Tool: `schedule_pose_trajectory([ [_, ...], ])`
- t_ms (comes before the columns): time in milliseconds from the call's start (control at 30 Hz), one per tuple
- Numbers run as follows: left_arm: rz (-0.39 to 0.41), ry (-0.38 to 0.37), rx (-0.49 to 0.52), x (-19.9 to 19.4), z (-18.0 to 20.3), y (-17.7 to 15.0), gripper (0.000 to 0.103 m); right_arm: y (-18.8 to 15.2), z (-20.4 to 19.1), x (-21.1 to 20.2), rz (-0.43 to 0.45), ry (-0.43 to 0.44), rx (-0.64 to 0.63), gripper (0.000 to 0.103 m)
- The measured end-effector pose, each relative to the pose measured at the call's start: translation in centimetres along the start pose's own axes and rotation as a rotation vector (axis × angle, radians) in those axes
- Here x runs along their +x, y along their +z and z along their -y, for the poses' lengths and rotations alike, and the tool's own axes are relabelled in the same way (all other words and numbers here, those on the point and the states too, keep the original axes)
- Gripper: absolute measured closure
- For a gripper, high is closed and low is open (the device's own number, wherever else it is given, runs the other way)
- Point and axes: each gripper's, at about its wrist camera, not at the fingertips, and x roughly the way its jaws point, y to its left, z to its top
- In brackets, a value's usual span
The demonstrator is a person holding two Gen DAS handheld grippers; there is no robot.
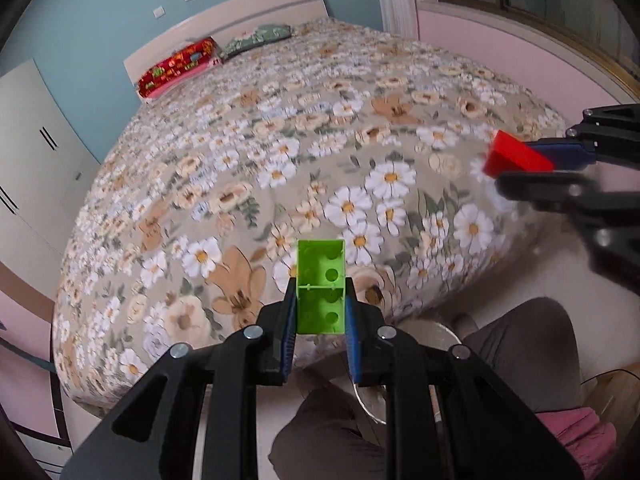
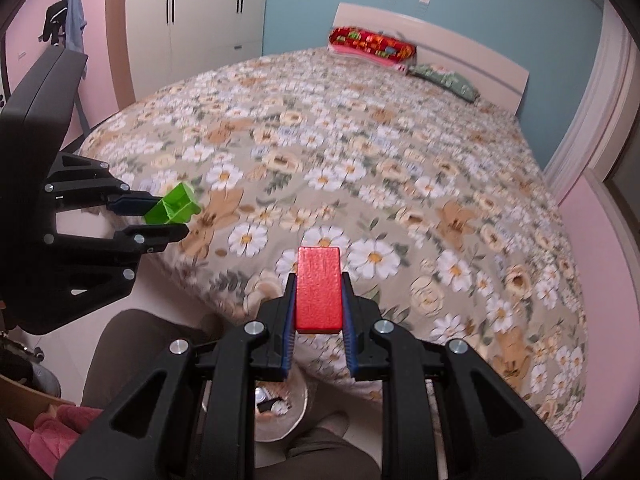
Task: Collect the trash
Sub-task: 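Carry the green block and red block with both tools over the bin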
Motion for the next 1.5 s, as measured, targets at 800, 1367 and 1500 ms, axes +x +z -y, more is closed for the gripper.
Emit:
schedule_pose_trajectory([
  [800, -0.285, -0.131, -0.061, 14.5, 3.1, -10.3, 0.080, -10.9, -3.7, 14.6, -0.315, 0.138, 0.012, 0.082],
  [1367, -0.462, -0.222, -0.090, 23.2, 6.5, -15.5, 0.080, -18.1, -4.9, 23.3, -0.503, 0.207, 0.067, 0.082],
  [1500, -0.495, -0.238, -0.090, 24.8, 7.2, -16.5, 0.080, -19.9, -4.8, 25.5, -0.551, 0.217, 0.090, 0.082],
])
